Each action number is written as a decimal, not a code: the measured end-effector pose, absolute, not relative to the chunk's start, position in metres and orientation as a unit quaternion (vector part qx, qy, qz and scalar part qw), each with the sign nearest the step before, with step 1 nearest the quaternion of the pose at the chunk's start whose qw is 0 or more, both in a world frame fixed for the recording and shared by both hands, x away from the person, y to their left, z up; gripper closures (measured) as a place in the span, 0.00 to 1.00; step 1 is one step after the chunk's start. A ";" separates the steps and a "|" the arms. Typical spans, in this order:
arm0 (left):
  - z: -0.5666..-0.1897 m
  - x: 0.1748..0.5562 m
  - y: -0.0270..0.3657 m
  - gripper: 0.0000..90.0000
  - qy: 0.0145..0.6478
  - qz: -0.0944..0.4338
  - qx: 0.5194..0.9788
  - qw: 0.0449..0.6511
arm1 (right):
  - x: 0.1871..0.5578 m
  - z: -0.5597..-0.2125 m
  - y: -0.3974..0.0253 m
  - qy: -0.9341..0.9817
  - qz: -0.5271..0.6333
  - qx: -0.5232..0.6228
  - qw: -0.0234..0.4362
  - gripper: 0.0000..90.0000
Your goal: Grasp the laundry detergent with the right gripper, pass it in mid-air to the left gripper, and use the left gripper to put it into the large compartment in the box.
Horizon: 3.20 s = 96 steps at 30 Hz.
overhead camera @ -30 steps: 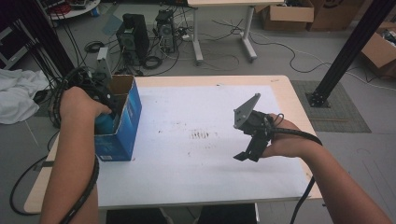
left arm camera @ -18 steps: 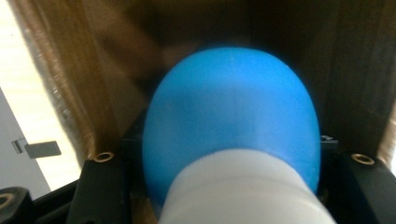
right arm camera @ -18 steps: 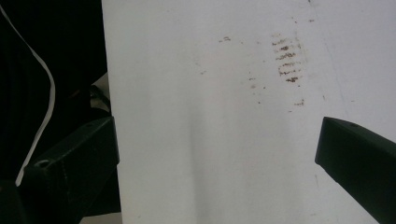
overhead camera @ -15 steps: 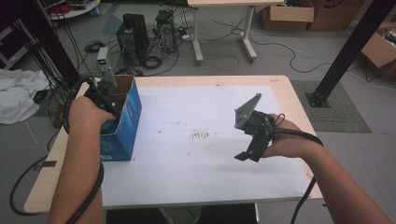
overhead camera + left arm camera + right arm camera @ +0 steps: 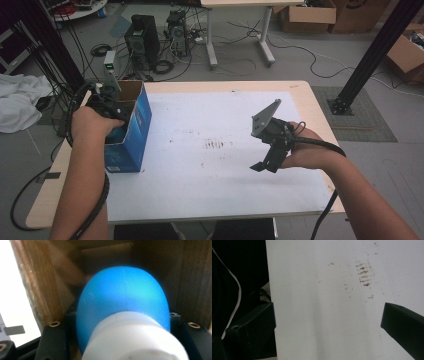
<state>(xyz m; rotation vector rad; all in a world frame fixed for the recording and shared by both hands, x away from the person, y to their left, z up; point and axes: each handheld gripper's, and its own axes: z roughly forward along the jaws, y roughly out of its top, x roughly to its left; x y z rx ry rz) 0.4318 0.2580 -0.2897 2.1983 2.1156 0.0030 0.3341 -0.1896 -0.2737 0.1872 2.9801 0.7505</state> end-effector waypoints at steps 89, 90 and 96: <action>-0.184 0.405 0.179 0.00 0.571 0.066 0.818 0.026 | 0.324 -0.267 -0.196 0.964 0.260 0.054 0.037 0.00; -0.183 0.405 0.176 0.00 0.563 0.064 0.823 0.029 | 0.325 -0.266 -0.196 0.964 0.259 0.055 0.036 0.00; -0.184 0.403 0.150 0.00 0.476 0.055 0.877 0.035 | 0.326 -0.264 -0.195 0.966 0.248 0.058 0.036 0.00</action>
